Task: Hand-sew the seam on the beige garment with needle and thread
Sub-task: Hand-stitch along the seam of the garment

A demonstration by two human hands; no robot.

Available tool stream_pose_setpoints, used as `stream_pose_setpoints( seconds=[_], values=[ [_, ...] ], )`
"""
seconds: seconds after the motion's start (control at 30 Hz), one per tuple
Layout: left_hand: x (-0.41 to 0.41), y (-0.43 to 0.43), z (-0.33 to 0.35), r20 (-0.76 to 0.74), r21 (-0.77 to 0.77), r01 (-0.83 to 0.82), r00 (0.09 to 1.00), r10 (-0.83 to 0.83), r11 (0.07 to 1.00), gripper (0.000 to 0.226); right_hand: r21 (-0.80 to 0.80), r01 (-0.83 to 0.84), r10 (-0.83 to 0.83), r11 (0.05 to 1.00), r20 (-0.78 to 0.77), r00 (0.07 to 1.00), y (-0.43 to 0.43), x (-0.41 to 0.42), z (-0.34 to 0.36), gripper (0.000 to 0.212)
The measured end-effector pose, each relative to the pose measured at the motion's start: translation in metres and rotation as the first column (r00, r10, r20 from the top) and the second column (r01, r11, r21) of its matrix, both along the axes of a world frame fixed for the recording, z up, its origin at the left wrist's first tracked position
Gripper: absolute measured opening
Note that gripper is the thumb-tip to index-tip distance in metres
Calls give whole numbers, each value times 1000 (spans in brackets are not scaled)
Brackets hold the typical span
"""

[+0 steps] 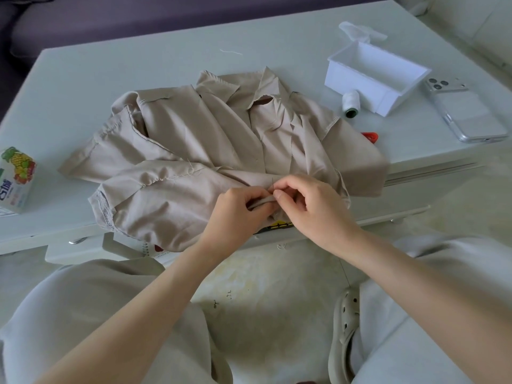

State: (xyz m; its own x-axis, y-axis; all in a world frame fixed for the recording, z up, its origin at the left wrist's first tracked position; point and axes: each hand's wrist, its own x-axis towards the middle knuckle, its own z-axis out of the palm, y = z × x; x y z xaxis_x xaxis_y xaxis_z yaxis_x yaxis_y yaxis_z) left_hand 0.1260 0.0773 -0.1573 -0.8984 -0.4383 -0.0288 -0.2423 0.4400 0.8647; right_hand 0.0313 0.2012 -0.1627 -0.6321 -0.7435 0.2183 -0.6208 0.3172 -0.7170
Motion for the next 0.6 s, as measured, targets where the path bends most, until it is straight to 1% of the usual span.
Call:
stream_pose_setpoints(
  seconds=[0.1, 0.2, 0.27, 0.33, 0.4, 0.47, 0.53, 0.57, 0.6],
  values=[
    [0, 0, 2, 2, -14, -2, 1000, 2, 1000, 25, -52, -18, 17, 998, -18, 1000, 0, 0, -2, 9],
    [1, 2, 2, -6, -45, 19, 1000, -20, 999, 19, -97, -4, 3, 995, -5, 1000, 0, -2, -2, 8],
    [2, 0, 0, -17, -76, 26, 999, -28, 997, 20, -135, 28, -21, 991, 57, 998, 0, -3, -1, 8],
    [2, -3, -7, 4, -200, 65, 998, -65, 978, 24, -175, 78, -55, 981, 135, 989, 0, -5, 2, 9],
    [4, -4, -14, 64, -317, 129, 991, -115, 940, 24, -231, 153, -103, 961, 217, 971, 0, -8, 6, 11],
    [6, 0, -15, 149, -370, 204, 976, -159, 906, 23, -264, 225, -136, 938, 317, 939, 0, -11, 11, 12],
    [5, 4, -12, 223, -376, 256, 958, -181, 891, 23, -266, 251, -138, 931, 382, 914, 0, -13, 13, 10],
    [5, 6, -9, 263, -341, 281, 945, -196, 897, 34, -265, 249, -128, 932, 401, 907, 0, -13, 13, 10],
    [4, 8, -6, 277, -264, 301, 933, -227, 916, 44, -266, 241, -114, 933, 416, 902, 0, -12, 13, 11]
  ],
)
